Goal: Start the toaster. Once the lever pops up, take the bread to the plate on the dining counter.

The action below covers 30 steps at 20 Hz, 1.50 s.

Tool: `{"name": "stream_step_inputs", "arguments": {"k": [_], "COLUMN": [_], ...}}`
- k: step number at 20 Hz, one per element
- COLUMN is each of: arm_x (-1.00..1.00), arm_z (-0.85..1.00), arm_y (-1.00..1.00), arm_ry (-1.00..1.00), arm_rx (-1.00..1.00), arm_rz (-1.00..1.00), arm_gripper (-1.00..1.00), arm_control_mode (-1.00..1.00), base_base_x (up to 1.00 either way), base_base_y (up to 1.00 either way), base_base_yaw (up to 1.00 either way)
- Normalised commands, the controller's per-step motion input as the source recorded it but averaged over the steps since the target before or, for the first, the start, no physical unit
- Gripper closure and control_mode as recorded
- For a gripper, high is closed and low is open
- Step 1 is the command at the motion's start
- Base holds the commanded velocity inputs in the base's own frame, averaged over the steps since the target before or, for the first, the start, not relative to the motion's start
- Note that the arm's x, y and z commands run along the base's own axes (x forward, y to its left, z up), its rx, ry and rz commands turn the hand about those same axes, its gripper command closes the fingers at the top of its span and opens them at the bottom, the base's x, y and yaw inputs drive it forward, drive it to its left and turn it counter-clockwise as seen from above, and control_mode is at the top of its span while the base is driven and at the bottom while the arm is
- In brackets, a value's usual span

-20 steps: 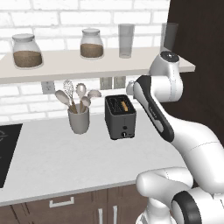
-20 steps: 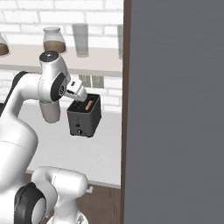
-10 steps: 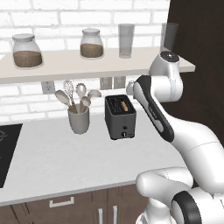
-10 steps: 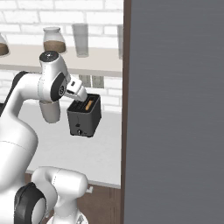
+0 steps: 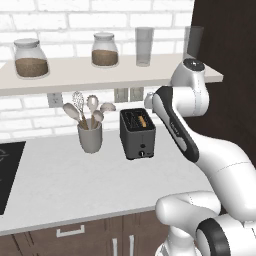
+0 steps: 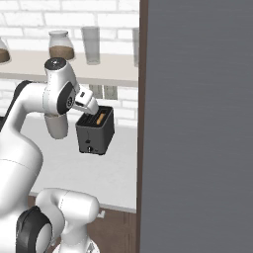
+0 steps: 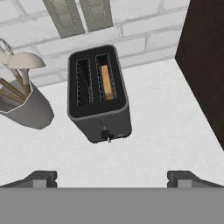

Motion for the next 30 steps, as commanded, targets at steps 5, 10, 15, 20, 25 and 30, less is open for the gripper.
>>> {"name": "stream_step_inputs", "arguments": {"k": [5, 10, 15, 20, 25, 30], "arm_x": [0.00, 0.00, 0.00, 0.00, 0.00, 0.00], "arm_z": [0.00, 0.00, 0.00, 0.00, 0.00, 0.00], "arm_y": [0.00, 0.00, 0.00, 0.00, 0.00, 0.00], "arm_ry": [0.00, 0.00, 0.00, 0.00, 0.00, 0.00], "arm_rx": [0.00, 0.00, 0.00, 0.00, 0.00, 0.00], "arm_rz": [0.00, 0.00, 0.00, 0.00, 0.00, 0.00], "arm_gripper": [-1.00, -1.00, -1.00, -1.00, -1.00, -1.00], "arm_control_mode": [-1.00, -1.00, -1.00, -1.00, -1.00, -1.00], "base_base_x": [0.00, 0.00, 0.00, 0.00, 0.00, 0.00], "base_base_y": [0.00, 0.00, 0.00, 0.00, 0.00, 0.00], "base_base_yaw": [0.00, 0.00, 0.00, 0.00, 0.00, 0.00]}}
